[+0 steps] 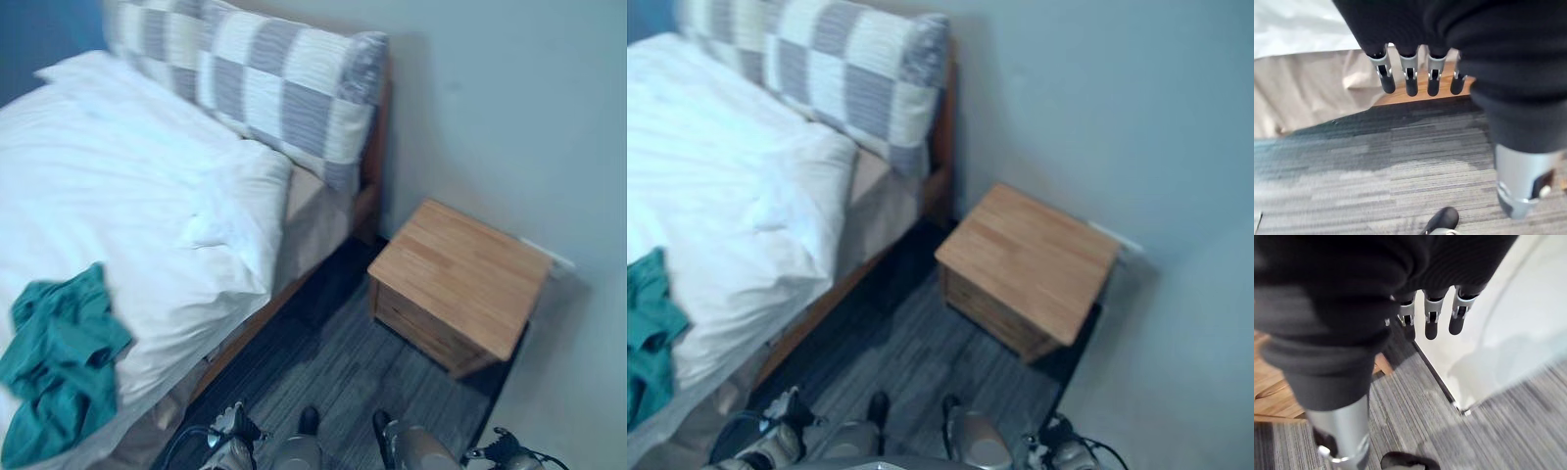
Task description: Tidy up the quilt and then pick up the clothes from the bed and put them into the laundry hamper.
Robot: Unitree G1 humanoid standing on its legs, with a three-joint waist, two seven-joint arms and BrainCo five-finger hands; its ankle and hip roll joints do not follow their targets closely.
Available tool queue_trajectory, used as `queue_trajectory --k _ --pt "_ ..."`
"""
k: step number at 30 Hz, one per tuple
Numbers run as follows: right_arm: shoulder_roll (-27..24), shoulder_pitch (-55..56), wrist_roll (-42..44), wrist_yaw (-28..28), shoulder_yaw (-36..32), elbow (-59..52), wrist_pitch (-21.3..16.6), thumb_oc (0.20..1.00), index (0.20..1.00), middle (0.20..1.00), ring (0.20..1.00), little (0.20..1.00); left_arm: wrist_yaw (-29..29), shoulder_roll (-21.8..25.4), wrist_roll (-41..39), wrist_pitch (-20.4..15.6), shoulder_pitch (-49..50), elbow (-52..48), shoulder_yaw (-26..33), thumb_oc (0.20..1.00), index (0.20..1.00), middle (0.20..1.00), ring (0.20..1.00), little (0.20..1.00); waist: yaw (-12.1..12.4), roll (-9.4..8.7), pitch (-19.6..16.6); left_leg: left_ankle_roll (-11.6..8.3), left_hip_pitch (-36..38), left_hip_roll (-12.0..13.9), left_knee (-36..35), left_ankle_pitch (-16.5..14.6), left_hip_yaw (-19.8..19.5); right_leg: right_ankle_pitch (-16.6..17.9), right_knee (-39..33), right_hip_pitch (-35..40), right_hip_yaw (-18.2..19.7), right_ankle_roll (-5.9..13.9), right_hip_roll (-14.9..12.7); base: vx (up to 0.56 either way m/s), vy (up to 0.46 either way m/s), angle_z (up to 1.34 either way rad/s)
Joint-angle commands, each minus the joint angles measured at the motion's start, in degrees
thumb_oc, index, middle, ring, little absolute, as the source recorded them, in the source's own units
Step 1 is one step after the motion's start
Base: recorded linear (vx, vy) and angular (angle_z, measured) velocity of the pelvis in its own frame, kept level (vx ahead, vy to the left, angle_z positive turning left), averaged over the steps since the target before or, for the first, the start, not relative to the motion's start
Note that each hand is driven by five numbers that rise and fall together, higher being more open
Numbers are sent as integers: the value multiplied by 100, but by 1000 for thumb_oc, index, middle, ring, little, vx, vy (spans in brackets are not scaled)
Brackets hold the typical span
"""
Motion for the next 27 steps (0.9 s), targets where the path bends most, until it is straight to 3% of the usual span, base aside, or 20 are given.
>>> queue_trajectory --k 1,2,3,4,5,6,7,8,9,11,15,16,17,20,21,22,24,25,26,27 --pt "-3 -122 -106 -44 -282 -271 -103 1000 1000 1000 1000 1000 247 221 -464 -125 -173 -165 51 1000 1000 1000 1000 1000 -77 -201 205 112 782 33 -704 -172 787 289 -1732 416 -187 1057 -1090 32 -222 234" --pt "-2 -124 -106 -44 -281 -271 -103 1000 1000 1000 1000 1000 247 222 -464 -124 -174 -165 52 1000 1000 1000 1000 1000 -87 -205 190 112 759 28 -706 -159 780 301 -1741 401 -193 1058 -1096 47 -171 267" --pt "-105 -168 63 -75 -459 -452 -123 1000 1000 1000 1000 1000 236 184 -428 -81 -104 -157 103 1000 1000 1000 1000 1000 -186 -200 186 31 525 392 -484 -29 1967 238 -1969 712 -836 1061 -1346 36 -99 244" --pt "-105 -168 63 -75 -458 -452 -123 1000 1000 1000 1000 1000 236 184 -428 -81 -104 -157 103 1000 1000 1000 1000 1000 -187 -200 182 31 521 392 -484 -29 1967 239 -1969 708 -836 1061 -1346 93 -188 232" --pt "-212 -165 255 -122 -626 -620 -170 1000 1000 1000 1000 1000 217 174 -367 -19 -43 -141 149 1000 1000 1000 1000 1000 -286 -183 149 5 409 660 -326 75 2968 122 -2011 942 -1395 1034 -1415 88 -120 121" --pt "-247 -130 329 -140 -716 -723 -202 1000 1000 1000 1000 1000 187 176 -332 0 -6 -115 176 1000 1000 1000 1000 1000 -339 -152 104 0 410 739 -399 165 3399 61 -1981 1004 -1606 1024 -1396 89 -121 127" --pt "-248 -127 329 -140 -716 -724 -201 1000 1000 1000 1000 1000 186 175 -332 1 -4 -117 176 1000 1000 1000 1000 1000 -344 -151 100 -1 406 739 -400 167 3394 61 -1981 1003 -1611 1023 -1395 178 -25 165" --pt "-336 -65 446 -189 -906 -961 -230 1000 1000 1000 1000 1000 132 206 -252 52 92 -67 233 1000 1000 1000 1000 1000 -396 -84 12 -59 442 791 -540 222 3806 -115 -1918 1202 -1988 1051 -1401 181 16 176" --pt "-394 -48 486 -236 -1011 -1064 -231 1000 1000 1000 1000 1000 106 218 -209 75 153 -61 254 1000 1000 1000 1000 1000 -382 -44 -21 -55 419 781 -680 345 3892 -167 -1861 1246 -2207 1047 -1401 181 15 161" --pt "-510 -41 502 -286 -1097 -1241 -234 1000 1000 1000 1000 1000 83 234 -192 84 225 -80 275 1000 1000 1000 1000 1000 -349 -47 -37 -109 229 779 -715 574 3832 -241 -1812 1318 -2390 1017 -1414 79 33 134" --pt "-913 1 209 -422 -1383 -2071 -254 1000 1000 1000 1000 1000 -102 287 -198 100 418 24 421 1000 1000 1000 1000 1000 -295 -72 -133 93 433 577 -1160 479 3651 -478 -869 1213 -2734 1075 -1573 177 177 55" --pt "-1184 -89 -13 -540 -1513 -2539 -244 1000 1000 1000 1000 1000 -174 368 -135 131 411 49 434 1000 1000 1000 1000 1000 -370 -130 -21 239 643 473 -1349 360 3557 -254 325 788 -2635 1206 -1713 80 188 88" --pt "-1337 -179 -158 -617 -1544 -2840 -222 1000 1000 1000 1000 1000 -183 424 -113 145 368 59 411 1000 1000 1000 1000 1000 -418 -186 77 310 738 392 -1420 309 3545 -131 872 507 -2433 1335 -1797 102 205 107" --pt "-1704 -387 -443 -710 -1592 -3289 -208 1000 1000 1000 1000 1000 -229 558 -16 150 302 63 324 1000 1000 1000 1000 1000 -491 -223 199 349 929 398 -1563 291 3406 -135 1411 39 -1896 1387 -1563 61 44 79" --pt "-1880 -456 -542 -759 -1634 -3382 -203 1000 1000 1000 1000 1000 -238 587 21 132 242 53 285 1000 1000 1000 1000 1000 -488 -223 227 346 989 384 -1602 292 3340 -200 1323 -13 -1727 1411 -1470 112 -90 60" --pt "-2332 -695 -761 -833 -1660 -3494 -209 1000 1000 1000 1000 1000 -274 678 119 87 112 30 170 1000 1000 1000 1000 1000 -458 -195 254 308 931 492 -1620 389 3304 -261 650 -64 -1597 1269 -1358 95 -159 55" --pt "-2590 -856 -890 -823 -1619 -3580 -203 1000 1000 1000 1000 1000 -287 706 188 43 28 -13 87 1000 1000 1000 1000 1000 -461 -198 246 257 919 523 -1631 371 3216 -207 138 -5 -1523 1259 -1420 76 -143 50" --pt "-2772 -984 -970 -804 -1596 -3654 -204 1000 1000 1000 1000 1000 -295 758 242 -6 -39 -55 5 1000 1000 1000 1000 1000 -453 -242 220 200 917 515 -1651 343 3135 -92 -479 17 -1386 1270 -1505 161 -229 44" --pt "-3128 -1257 -1159 -771 -1503 -3772 -131 1000 1000 1000 1000 1000 -323 818 290 -55 -193 -108 -130 1000 1000 1000 1000 1000 -471 -287 207 100 957 526 -1685 260 2927 286 -1331 -41 -1013 1389 -1663 233 -304 41" --pt "-3266 -1530 -1241 -815 -1323 -3757 -139 1000 1000 1000 1000 1000 -284 870 268 -49 -258 -94 -160 1000 1000 1000 1000 1000 -465 -309 198 54 1027 554 -1698 217 2888 452 -1512 -154 -872 1429 -1712 226 -273 53"
